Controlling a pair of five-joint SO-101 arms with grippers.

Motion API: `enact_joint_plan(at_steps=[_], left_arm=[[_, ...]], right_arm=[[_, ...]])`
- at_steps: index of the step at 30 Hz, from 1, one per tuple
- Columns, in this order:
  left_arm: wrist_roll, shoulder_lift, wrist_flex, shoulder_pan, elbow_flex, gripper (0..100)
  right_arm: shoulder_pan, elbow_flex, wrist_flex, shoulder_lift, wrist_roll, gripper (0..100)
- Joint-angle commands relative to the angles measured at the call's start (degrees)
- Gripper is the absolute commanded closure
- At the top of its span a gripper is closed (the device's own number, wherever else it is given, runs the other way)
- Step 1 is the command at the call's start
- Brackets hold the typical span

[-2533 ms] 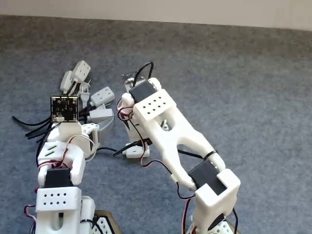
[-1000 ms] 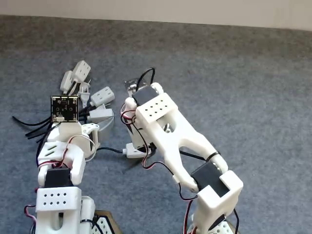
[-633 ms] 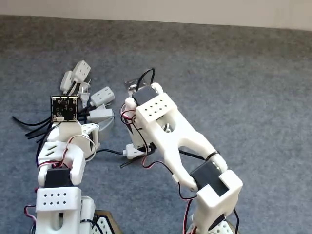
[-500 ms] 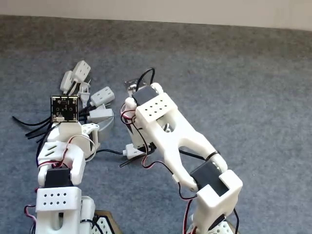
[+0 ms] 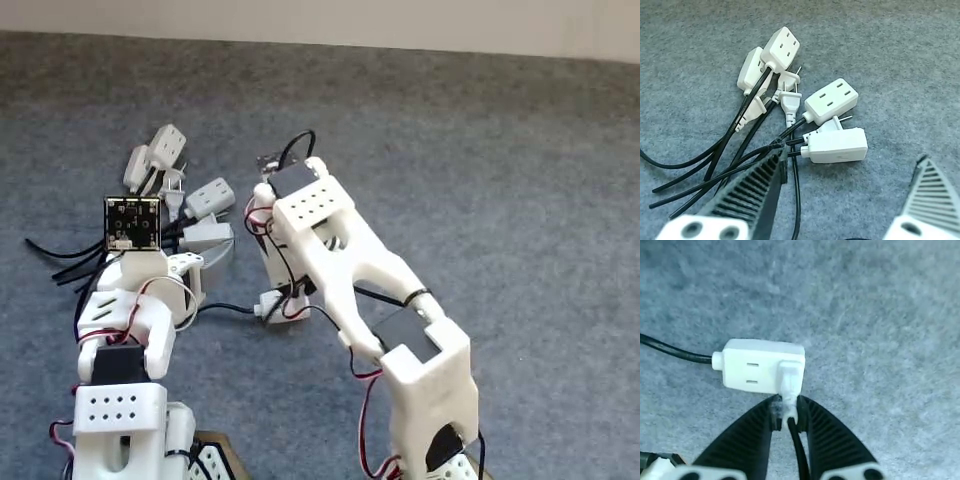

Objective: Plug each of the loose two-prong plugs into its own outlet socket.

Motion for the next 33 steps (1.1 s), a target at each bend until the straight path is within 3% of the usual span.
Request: enact_joint_plan(at_steps=[1, 6, 11, 15, 22, 28, 33], left_arm=[[0.1, -0.6, -0.8, 0.0, -0.6, 62], [0.1, -0.6, -0.9, 0.0, -0.6, 62], [0.1, -0.3, -1.0, 0.0, -0.6, 62], [0.1, -0.1, -1.0, 0.0, -0.6, 62], [0.1, -0.1, -1.0, 0.2, -0.6, 62], [0.0, 0.0, -0.8, 1.4, -0.5, 62], [0.0, 0.0, -0.7, 1.4, -1.3, 62]], right_arm=[[0.7, -2.5, 0.1, 2.5, 0.2, 99.3], [0.5, -2.9, 0.9, 2.3, 2.5, 97.8], [-0.4, -4.0, 3.9, 2.3, 4.4, 85.1], [0.0, -13.1, 7.9, 2.2, 4.7, 76.8], [0.4, -23.6, 8.0, -8.2, 7.1, 76.6], [7.7, -22.7, 7.9, -26.9, 11.1, 76.6], [17.6, -12.6, 7.8, -42.4, 12.1, 76.6]])
